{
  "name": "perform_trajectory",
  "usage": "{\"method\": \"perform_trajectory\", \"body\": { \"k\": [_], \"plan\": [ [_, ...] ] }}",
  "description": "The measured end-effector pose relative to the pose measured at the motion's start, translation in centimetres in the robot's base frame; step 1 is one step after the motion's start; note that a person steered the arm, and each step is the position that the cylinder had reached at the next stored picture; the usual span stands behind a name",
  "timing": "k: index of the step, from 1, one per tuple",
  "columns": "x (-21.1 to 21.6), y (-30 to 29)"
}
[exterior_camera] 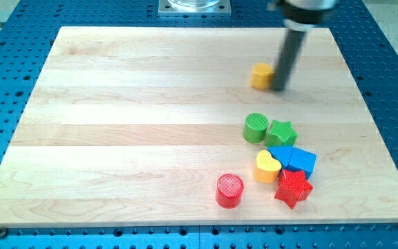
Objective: Put the yellow hexagon at the top left corner
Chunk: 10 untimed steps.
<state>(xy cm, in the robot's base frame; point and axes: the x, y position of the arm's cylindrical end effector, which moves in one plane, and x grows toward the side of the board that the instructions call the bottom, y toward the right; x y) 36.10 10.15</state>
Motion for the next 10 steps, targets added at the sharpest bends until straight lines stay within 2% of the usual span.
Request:
{"method": "perform_trajectory", "body": {
  "k": [1,2,3,4,5,6,7,8,10],
  "plan": [
    [-0.5,-6.7],
    [0.8,0.5],
    [-3.6,-7.0],
    [-7.4,-19.5],
    [-6.1,-15.9],
    [-9.2,-12.0],
    [-12.3,-16.9],
    [-12.5,-23.8],
    [-9.5,-27.4]
  ]
}}
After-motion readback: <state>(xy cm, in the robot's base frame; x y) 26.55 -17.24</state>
